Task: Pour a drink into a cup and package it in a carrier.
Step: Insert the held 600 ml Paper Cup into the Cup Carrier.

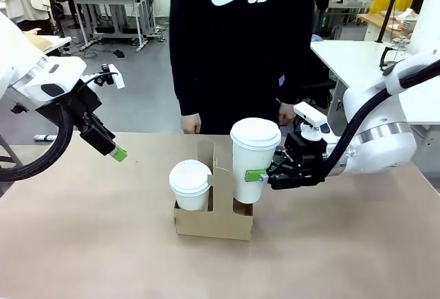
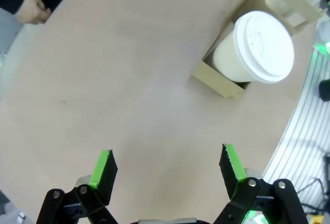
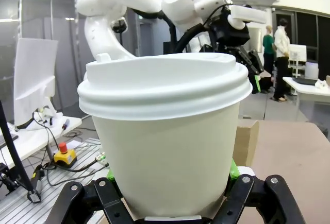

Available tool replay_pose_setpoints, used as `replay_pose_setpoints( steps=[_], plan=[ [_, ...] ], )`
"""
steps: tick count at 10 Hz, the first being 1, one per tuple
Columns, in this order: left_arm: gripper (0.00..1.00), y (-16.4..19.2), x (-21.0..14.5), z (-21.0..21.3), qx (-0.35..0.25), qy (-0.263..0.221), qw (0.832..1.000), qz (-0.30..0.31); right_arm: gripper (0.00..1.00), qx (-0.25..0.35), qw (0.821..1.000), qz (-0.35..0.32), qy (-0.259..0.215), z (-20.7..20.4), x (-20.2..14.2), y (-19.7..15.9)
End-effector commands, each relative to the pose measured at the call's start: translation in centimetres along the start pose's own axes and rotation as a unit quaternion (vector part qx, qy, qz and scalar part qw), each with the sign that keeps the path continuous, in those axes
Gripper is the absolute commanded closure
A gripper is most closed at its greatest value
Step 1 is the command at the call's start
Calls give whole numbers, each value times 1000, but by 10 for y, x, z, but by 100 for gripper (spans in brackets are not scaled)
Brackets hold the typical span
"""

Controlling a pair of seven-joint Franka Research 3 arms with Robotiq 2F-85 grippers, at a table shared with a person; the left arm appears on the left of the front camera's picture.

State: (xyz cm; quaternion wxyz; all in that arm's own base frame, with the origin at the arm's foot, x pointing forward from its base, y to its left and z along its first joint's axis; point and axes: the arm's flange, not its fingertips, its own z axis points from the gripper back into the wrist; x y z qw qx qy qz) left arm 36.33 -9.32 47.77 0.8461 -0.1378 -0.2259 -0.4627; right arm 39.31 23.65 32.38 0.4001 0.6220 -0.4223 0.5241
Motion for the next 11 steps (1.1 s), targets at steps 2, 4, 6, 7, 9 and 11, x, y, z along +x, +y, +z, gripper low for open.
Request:
replay_pose_setpoints(
  steps=[2, 4, 6, 7, 9, 11],
  plan=[
    [0, -7, 5, 8, 7, -5, 1000, -1, 20, 0, 1000, 7, -14, -3, -2, -18],
    [0, -7, 5, 8, 7, -5, 1000, -1, 20, 3, 1000, 0, -19, -4, -10, -26],
    [0, -7, 5, 8, 7, -5, 1000, -1, 20, 2, 1000, -5, -18, -3, -21, -32],
    [0, -7, 5, 8, 7, -5, 1000, -1, 20, 1, 1000, -13, -17, -3, -27, -35],
    [0, -7, 5, 8, 7, -5, 1000, -1, 20, 1, 1000, -24, -12, -2, -35, -38],
    [0, -7, 5, 8, 7, -5, 1000, -1, 20, 3, 999, -34, -5, 2, -47, -43]
  ],
)
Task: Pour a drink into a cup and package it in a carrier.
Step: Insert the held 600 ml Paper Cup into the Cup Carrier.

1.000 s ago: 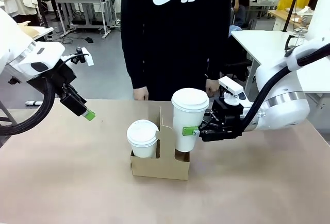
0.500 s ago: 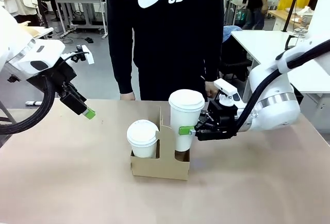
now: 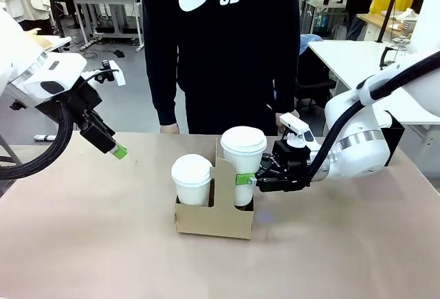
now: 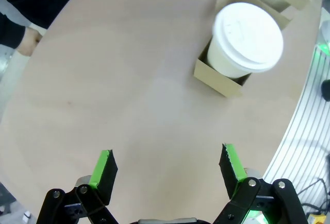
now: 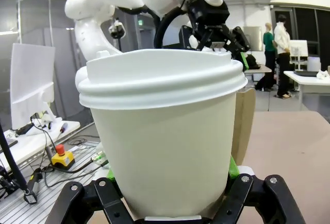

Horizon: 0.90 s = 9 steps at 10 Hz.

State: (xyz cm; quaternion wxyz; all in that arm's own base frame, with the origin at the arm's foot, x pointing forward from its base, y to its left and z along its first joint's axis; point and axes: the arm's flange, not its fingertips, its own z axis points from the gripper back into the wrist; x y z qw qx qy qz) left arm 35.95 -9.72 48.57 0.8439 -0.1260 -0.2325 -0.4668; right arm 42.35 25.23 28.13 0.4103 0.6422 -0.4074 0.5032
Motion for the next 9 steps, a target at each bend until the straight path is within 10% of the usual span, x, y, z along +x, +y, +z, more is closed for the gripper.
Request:
replay_pose_setpoints(
  steps=[1, 9],
  plan=[
    [0, -1, 0, 1, -5, -5, 1000, 7, 20, 3, 1000, -6, 17, 4, -12, -10],
    [0, -1, 0, 1, -5, -5, 1000, 7, 20, 49, 997, -36, 47, 11, -57, -11]
  ],
)
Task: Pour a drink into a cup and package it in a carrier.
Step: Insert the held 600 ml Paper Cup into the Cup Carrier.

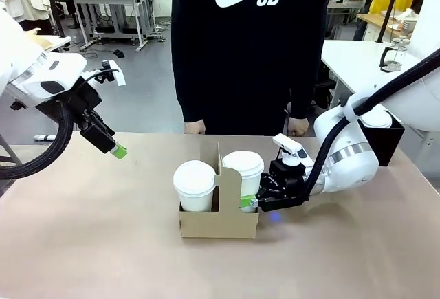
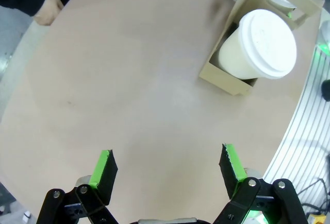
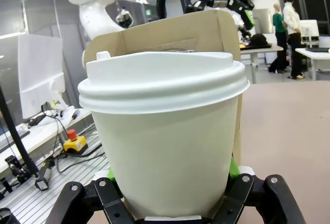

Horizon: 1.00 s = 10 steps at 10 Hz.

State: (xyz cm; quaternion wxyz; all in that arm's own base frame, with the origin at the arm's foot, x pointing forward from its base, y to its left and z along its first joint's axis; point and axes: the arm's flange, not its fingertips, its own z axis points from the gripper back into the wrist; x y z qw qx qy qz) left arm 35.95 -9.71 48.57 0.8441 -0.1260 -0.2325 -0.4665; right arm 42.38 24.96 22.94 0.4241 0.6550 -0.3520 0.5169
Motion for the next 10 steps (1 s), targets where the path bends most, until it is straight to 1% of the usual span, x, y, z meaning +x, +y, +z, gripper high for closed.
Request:
replay_pose_setpoints(
  steps=[1, 2, 3, 4, 7, 10],
  plan=[
    [0, -1, 0, 1, -5, -5, 1000, 6, 20, 21, 1000, 7, 19, 1, -7, -6],
    [0, -1, 0, 1, -5, -5, 1000, 6, 20, 22, 1000, 14, 17, 3, -6, -5],
    [0, -1, 0, 1, -5, -5, 1000, 6, 0, 23, 999, 29, 24, 4, -5, -3],
    [0, -1, 0, 1, -5, -5, 1000, 6, 0, 23, 999, 39, 26, 4, 1, 1],
    [0, -1, 0, 1, -5, -5, 1000, 6, 0, 22, 997, 56, 51, 9, 18, 9],
    [0, -1, 0, 1, -5, -5, 1000, 6, 0, 5, 993, 83, 80, 22, 42, 18]
  ],
)
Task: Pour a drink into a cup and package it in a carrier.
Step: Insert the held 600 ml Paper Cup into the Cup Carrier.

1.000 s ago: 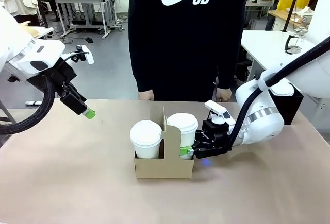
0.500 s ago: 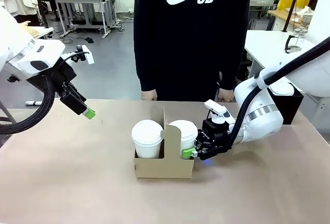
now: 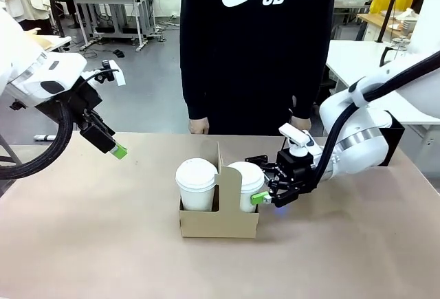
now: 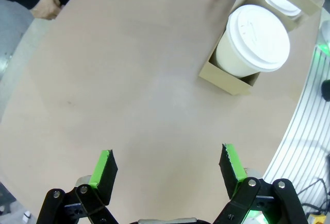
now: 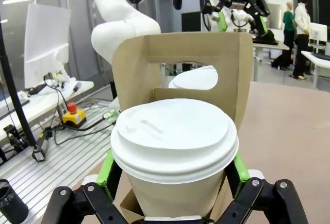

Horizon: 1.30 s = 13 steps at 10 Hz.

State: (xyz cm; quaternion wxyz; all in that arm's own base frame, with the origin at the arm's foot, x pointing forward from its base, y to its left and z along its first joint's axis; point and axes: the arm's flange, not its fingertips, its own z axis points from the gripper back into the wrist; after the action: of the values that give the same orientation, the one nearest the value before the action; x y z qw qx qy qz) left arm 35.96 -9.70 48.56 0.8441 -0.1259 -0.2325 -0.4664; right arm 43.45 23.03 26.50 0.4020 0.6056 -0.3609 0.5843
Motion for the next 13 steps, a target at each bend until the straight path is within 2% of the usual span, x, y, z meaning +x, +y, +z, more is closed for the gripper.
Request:
replay_pose_setpoints(
  steps=[1, 4, 6, 8, 10, 12, 13],
  plan=[
    [0, -1, 0, 1, -5, -5, 1000, 6, 0, -18, 999, 22, 43, 8, 12, 14],
    [0, -1, 0, 1, -5, -5, 1000, 6, 0, -72, 991, 24, 112, 23, 24, 17],
    [0, -1, 0, 1, -5, -5, 1000, 6, 0, -123, 979, 18, 162, 36, 46, 33],
    [0, -1, 0, 1, -5, -5, 1000, 6, 0, -201, 954, -25, 220, 58, 74, 51],
    [0, -1, 0, 1, -5, -5, 1000, 6, 0, -274, 928, -59, 248, 91, 100, 79],
    [0, -1, 0, 1, -5, -5, 1000, 6, 0, -370, 890, -79, 254, 129, 126, 117],
    [0, -1, 0, 1, -5, -5, 1000, 6, 0, -429, 860, -87, 264, 145, 136, 134]
  ],
)
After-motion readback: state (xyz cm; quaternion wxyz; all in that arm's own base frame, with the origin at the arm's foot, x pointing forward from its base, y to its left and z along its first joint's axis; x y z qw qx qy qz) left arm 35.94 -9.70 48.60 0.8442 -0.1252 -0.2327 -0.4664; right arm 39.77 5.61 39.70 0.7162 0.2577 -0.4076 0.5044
